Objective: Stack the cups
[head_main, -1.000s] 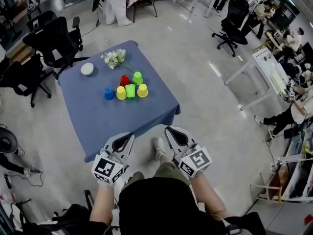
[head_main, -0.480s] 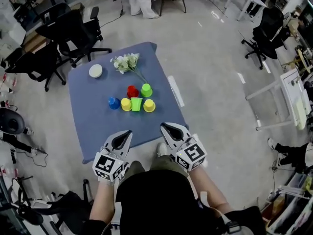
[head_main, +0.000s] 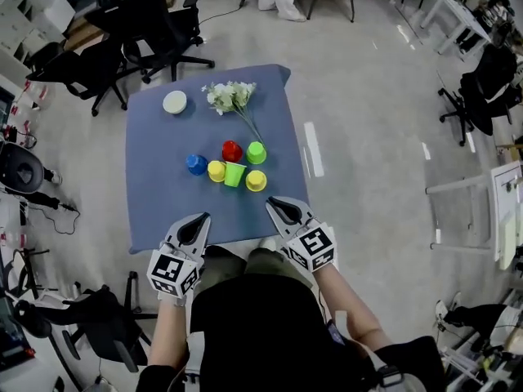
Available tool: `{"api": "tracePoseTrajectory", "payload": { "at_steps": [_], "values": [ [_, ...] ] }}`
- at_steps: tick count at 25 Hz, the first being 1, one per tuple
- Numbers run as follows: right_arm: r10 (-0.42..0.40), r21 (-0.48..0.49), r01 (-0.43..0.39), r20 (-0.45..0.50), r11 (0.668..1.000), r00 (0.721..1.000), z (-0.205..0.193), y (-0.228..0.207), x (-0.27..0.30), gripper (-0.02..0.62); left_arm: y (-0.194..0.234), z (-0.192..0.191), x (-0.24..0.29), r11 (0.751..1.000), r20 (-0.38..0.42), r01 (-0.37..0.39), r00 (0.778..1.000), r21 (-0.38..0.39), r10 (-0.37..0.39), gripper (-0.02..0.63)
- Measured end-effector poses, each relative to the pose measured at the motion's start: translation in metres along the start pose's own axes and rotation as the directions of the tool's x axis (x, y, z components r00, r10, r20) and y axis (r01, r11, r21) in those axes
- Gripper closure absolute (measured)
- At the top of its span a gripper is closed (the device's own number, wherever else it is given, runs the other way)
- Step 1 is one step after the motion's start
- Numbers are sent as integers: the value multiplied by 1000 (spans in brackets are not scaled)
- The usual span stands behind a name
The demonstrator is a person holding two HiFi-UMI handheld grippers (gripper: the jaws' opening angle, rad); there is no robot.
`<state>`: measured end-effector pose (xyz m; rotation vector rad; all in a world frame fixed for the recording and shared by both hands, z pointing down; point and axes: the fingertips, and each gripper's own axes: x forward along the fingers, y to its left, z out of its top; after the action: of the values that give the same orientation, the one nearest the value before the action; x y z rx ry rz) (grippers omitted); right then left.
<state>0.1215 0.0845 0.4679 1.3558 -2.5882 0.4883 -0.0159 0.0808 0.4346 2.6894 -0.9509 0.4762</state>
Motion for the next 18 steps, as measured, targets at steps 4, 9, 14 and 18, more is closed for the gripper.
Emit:
{"api": "tracePoseTrajectory", "payload": {
  "at_steps": [4, 9, 14, 18],
  "values": [
    [0, -14, -1, -59, 1000, 998, -19, -11, 20, 574, 11, -11, -2, 998, -11, -39, 999, -39, 39, 598],
    [-27, -6, 27, -136, 1000, 990, -43, -26, 48, 537, 29, -25, -7, 995, -34, -48, 998, -86, 45, 598],
    [-88, -33, 83, -210, 996, 974, -67, -42, 77, 432, 54, -41, -11, 993, -57, -50, 997, -107, 45, 597],
    [-128, -83, 109, -274, 991, 953, -89, -52, 101, 386, 78, -54, -14, 987, -69, -68, 996, -146, 58, 597]
  ]
}}
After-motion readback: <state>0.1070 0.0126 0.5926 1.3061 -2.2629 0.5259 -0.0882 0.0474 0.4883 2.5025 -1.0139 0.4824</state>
